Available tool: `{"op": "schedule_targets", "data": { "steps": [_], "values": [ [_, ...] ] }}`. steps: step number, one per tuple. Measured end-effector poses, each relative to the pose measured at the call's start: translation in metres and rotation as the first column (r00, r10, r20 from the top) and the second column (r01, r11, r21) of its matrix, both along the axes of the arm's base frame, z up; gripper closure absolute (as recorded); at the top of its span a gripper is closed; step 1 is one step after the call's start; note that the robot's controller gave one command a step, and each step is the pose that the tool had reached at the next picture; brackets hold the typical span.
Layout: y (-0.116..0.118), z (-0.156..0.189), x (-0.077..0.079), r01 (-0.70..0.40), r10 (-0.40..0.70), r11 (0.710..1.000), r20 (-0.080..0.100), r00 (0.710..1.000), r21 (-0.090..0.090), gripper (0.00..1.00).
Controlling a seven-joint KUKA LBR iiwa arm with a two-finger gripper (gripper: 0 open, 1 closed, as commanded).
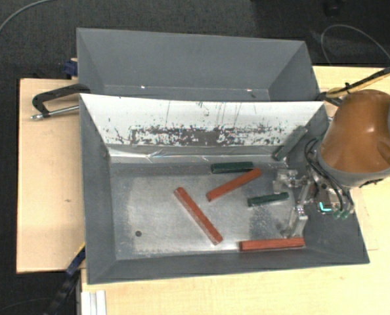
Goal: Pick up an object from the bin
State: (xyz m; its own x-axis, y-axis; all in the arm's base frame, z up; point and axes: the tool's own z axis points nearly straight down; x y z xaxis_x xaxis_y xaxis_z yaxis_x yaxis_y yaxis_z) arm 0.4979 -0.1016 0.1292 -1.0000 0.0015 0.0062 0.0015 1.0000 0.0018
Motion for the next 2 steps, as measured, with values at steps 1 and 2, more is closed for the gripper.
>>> {"op": "schedule_targets", "data": {
  "steps": [1, 2],
  "values": [
    [-0.0118, -0.0586, 0.0451, 0.010, -0.010, 1.000, 0.011, 1.000, -0.002, 0.00],
    [-0.0118, -0.0584, 0.0453, 0.010, -0.010, 1.000, 0.011, 1.000, -0.002, 1.00]
  ]
}}
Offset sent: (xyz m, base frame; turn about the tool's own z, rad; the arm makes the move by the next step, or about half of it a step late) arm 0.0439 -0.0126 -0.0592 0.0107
